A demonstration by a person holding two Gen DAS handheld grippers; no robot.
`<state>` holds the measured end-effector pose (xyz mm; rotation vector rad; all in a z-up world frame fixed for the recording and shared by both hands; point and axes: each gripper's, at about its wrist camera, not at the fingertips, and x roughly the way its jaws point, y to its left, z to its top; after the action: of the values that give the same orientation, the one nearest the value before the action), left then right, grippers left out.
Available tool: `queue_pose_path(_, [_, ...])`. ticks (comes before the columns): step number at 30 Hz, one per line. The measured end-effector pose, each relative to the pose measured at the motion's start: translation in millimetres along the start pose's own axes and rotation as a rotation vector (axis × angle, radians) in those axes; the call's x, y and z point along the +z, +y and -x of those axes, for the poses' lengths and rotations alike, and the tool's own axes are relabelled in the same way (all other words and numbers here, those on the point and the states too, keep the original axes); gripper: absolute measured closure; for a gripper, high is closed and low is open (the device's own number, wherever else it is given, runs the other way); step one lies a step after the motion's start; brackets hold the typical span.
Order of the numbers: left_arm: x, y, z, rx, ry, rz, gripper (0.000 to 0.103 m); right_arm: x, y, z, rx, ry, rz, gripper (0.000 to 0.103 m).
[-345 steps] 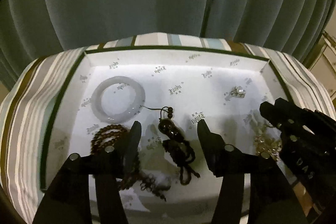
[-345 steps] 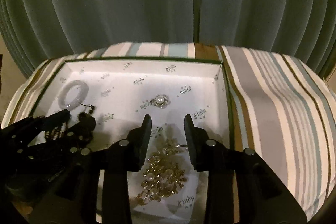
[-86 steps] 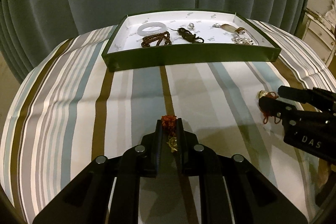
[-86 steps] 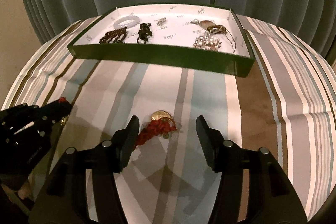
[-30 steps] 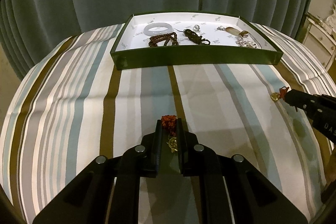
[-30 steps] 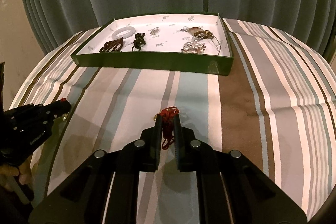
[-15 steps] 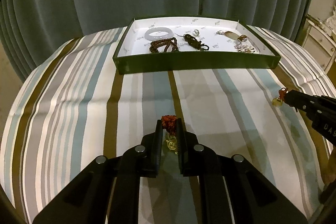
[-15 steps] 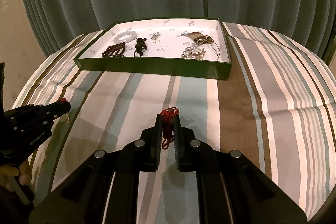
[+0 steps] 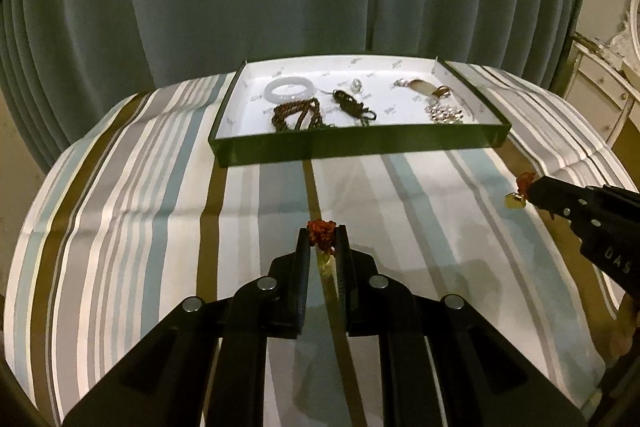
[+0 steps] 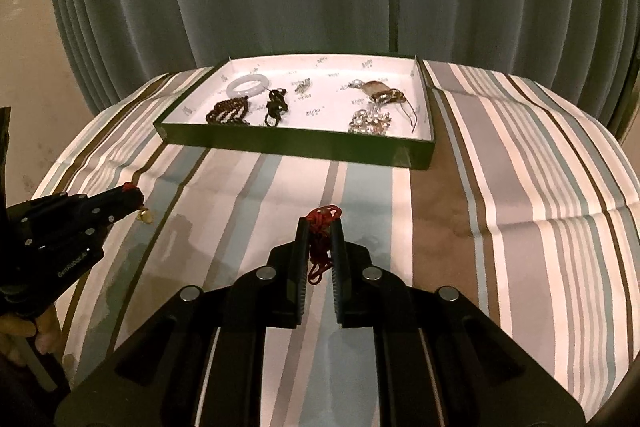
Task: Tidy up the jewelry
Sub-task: 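Lift both red tassels with the left and right tools toward the box, then lower the red tassel into the box with the left tool while the right tool releases its tassel there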
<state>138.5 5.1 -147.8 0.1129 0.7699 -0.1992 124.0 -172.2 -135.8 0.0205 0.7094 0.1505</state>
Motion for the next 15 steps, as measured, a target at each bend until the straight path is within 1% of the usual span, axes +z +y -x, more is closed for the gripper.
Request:
queue_pose_path(10, [17, -7, 19, -0.013, -0.051, -0.015, 0.09, 13, 8, 18, 0.007, -0.048, 0.018, 0.093])
queue_pose_path(15, [29, -11, 25, -0.017, -0.079, -0.03, 0.09, 25, 13, 26, 0.01, -0.078, 0.032, 0.093])
